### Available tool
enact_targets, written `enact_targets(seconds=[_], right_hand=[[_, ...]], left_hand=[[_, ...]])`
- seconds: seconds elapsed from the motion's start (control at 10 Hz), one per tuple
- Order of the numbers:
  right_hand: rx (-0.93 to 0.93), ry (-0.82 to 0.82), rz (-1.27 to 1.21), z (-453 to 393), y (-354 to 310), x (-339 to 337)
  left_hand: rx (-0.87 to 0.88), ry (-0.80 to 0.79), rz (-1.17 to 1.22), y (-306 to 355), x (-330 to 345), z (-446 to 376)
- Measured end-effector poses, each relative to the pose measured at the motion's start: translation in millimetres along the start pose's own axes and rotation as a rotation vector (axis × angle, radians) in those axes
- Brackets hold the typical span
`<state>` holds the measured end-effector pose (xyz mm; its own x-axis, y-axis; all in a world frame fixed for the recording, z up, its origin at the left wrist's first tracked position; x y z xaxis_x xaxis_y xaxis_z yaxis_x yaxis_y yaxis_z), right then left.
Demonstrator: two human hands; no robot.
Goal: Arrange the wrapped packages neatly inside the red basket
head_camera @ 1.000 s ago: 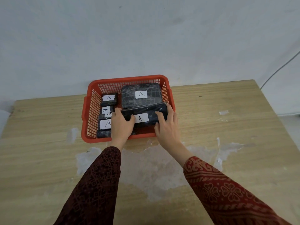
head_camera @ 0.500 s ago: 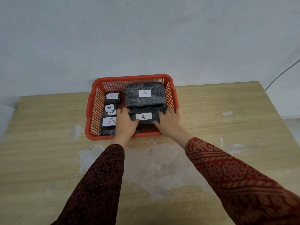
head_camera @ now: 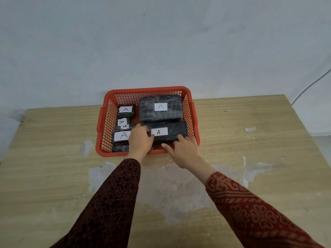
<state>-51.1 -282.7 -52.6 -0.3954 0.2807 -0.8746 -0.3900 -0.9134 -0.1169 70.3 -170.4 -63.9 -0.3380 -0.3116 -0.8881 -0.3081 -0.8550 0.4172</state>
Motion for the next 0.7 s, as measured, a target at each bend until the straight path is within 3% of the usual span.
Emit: enact_targets(seconds=[0.1,0.3,0.5,0.7], right_hand=[[0.015,0.025,-0.01,1,-1,-1],[0.009,0.003,-0.02,1,-2,-1],[-0.069,-0.116,-0.072,-1,1,-10],[-0.182,-0.157,-0.02,7,8,-39]], left_hand=[[0.008,0.004,-0.06,3,-3,2],[0.032,-0.242,-0.271,5,2,15],[0.059,-0.265,-0.262,4,6,42],[0.143,-0.426,-0.273,3,-16,46]])
Point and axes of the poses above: each hand's wrist, its own z-axis away from the middle knuckle, its own x-axis out of the palm, y = z × x, the point moved 4 cm from there along -z, towards the middle knuckle, and after that the axes turned 8 degrees about -y, right-handed, at the moved point
